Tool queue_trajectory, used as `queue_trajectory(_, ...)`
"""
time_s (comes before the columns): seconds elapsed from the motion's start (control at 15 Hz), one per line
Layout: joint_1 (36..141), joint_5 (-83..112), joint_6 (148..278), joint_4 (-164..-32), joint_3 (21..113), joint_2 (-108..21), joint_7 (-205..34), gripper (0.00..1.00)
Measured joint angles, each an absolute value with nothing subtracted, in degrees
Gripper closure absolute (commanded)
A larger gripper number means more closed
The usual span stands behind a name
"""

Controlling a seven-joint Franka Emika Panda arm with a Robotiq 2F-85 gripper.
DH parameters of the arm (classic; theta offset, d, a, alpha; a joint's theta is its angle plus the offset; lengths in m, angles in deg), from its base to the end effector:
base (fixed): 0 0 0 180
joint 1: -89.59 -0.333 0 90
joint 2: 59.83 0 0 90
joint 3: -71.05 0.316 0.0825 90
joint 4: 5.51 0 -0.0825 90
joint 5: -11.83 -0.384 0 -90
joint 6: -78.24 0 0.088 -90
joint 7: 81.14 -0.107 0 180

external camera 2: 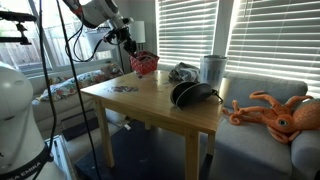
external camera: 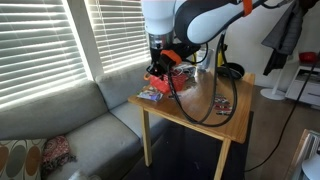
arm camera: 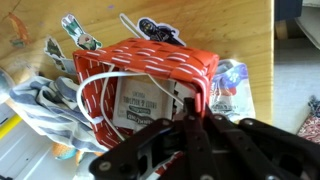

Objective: Move the red box forward

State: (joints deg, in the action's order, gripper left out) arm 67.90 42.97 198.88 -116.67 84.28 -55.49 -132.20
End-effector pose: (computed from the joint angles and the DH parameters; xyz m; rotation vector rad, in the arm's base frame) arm 0.4977 0.3146 0.4592 2.8150 -0.0326 0.5470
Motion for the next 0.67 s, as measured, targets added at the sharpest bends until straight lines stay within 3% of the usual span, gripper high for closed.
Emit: queue_trajectory(0.67,72.6,43.2,194.2,-125.3,84.8,-66.6,-138.9,0.99)
